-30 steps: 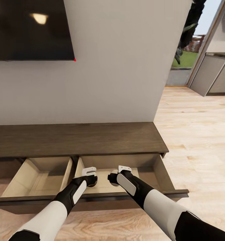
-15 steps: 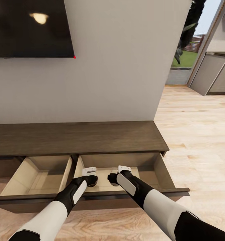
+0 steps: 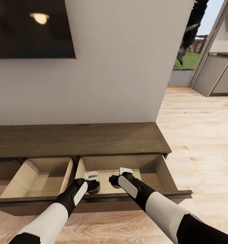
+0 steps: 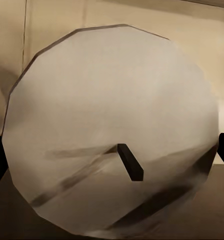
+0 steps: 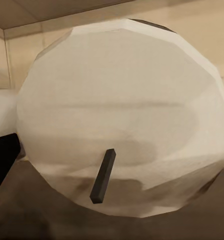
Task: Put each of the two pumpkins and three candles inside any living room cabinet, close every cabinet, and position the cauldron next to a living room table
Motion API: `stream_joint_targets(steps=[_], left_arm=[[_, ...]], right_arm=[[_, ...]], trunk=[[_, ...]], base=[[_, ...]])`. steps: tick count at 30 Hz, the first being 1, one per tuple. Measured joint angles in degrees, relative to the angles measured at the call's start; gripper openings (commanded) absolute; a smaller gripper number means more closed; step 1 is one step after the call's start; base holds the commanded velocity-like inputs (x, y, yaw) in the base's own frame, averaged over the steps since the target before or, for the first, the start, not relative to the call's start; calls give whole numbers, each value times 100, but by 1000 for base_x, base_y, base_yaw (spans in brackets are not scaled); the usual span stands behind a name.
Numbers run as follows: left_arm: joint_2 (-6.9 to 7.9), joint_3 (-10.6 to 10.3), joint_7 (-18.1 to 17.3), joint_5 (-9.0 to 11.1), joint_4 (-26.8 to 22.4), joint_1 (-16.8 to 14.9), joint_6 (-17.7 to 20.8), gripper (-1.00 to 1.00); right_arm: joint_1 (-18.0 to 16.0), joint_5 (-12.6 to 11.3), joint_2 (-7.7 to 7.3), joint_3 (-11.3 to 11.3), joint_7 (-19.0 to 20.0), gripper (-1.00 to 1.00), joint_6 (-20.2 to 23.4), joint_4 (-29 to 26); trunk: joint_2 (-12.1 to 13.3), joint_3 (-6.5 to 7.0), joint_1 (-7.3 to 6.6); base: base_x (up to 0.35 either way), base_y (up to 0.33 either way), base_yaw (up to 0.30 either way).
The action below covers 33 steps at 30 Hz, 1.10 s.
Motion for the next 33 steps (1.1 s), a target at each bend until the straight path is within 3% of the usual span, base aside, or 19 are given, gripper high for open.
stream_joint_targets(steps=[33], left_arm=[[1,26,-4,-2,-22,-1,30,-100]], right_arm=[[0,-11,1,0,-8,-100,30,38]], trunk=[[0,0,0]], base=[[36,0,0]])
